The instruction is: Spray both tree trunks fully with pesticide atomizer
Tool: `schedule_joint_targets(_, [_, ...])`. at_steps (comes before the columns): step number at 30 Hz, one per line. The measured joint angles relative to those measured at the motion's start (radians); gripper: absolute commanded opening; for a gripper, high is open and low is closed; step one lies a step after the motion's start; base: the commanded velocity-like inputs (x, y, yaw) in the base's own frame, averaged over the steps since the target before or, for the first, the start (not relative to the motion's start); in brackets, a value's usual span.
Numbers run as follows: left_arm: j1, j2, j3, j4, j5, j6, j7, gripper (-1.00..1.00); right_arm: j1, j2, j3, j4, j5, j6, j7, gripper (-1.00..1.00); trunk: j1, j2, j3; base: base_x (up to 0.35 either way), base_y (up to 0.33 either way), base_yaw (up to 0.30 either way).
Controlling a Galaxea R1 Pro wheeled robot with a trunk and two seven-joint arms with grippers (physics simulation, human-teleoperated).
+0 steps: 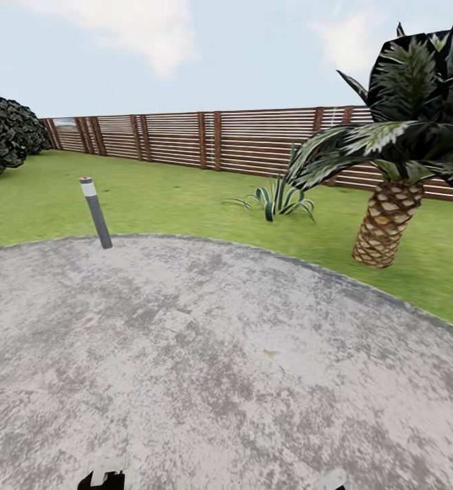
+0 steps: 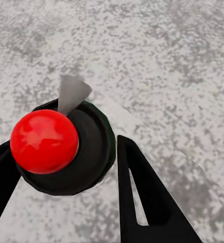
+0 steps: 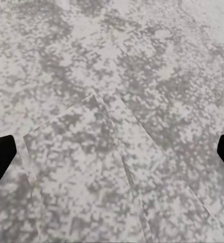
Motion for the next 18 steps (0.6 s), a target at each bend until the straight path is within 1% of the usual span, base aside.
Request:
schedule_joint_targets(12, [0.0, 0.001, 0.0, 0.0, 0.001, 0.0, 0.0, -1.0, 0.0, 0.0, -0.011, -0.002, -0.001, 0.0, 0.0, 1.0, 0.0, 0.0, 0.0, 0.334, 0.0, 0.278])
schedule_joint_targets(13, [0.0, 0.001, 0.0, 0.0, 0.001, 0.0, 0.0, -1.0, 0.0, 0.0, -0.016, -0.002, -0.002, 0.0, 0.0, 1.0, 0.0, 0.0, 0.0, 0.334, 0.0, 0.279])
schedule_joint_targets(14, [0.0, 0.001, 0.001, 0.0, 0.001, 0.0, 0.0, -1.0, 0.0, 0.0, -0.043, -0.003, 0.0, 0.0, 0.0, 1.0, 0.0, 0.0, 0.0, 0.334, 0.0, 0.279])
schedule_joint_targets(15, [0.0, 0.001, 0.001, 0.0, 0.001, 0.0, 0.0, -1.0, 0.0, 0.0, -0.055, -0.003, 0.001, 0.0, 0.0, 1.0, 0.0, 0.0, 0.0, 0.334, 0.0, 0.279])
schedule_joint_targets(18, [0.0, 0.0, 0.001, 0.0, 0.001, 0.0, 0.0, -1.0, 0.0, 0.0, -0.076, -0.003, 0.004, 0.0, 0.0, 1.0, 0.0, 0.0, 0.0, 0.334, 0.0, 0.279])
